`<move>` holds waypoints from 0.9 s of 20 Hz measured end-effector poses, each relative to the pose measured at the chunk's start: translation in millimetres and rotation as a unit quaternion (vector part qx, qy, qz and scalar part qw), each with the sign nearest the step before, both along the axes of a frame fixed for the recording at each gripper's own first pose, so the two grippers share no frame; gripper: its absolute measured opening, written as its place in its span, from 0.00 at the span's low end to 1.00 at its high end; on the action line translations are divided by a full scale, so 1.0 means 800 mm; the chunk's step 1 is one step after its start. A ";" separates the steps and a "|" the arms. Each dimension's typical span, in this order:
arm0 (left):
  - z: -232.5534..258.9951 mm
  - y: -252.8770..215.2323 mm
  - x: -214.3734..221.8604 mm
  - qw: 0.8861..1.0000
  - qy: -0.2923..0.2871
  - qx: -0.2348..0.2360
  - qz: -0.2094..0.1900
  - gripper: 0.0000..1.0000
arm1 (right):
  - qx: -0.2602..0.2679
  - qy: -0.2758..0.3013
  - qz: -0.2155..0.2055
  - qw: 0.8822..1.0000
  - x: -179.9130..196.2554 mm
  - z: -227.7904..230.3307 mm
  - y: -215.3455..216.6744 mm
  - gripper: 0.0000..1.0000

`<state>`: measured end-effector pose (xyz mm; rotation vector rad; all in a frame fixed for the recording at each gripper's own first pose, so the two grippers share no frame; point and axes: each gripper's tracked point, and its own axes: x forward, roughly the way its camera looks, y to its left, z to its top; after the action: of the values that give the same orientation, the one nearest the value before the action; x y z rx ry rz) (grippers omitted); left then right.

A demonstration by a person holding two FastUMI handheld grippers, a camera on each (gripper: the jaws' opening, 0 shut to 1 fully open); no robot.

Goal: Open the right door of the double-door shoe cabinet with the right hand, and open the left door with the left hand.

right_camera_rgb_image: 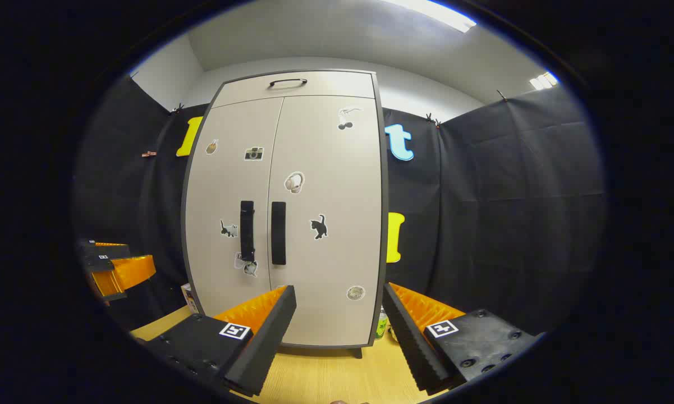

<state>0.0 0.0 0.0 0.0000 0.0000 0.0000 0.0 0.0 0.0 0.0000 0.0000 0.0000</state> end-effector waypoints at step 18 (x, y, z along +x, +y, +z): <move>-0.014 0.028 0.003 0.999 0.002 0.003 0.053 0.97 | 0.003 0.025 0.034 0.999 0.023 -0.021 0.017 0.98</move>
<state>2.4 22.7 -11.0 0.0070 0.0040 0.1054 18.2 13.6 -16.8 0.0055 0.0501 0.0681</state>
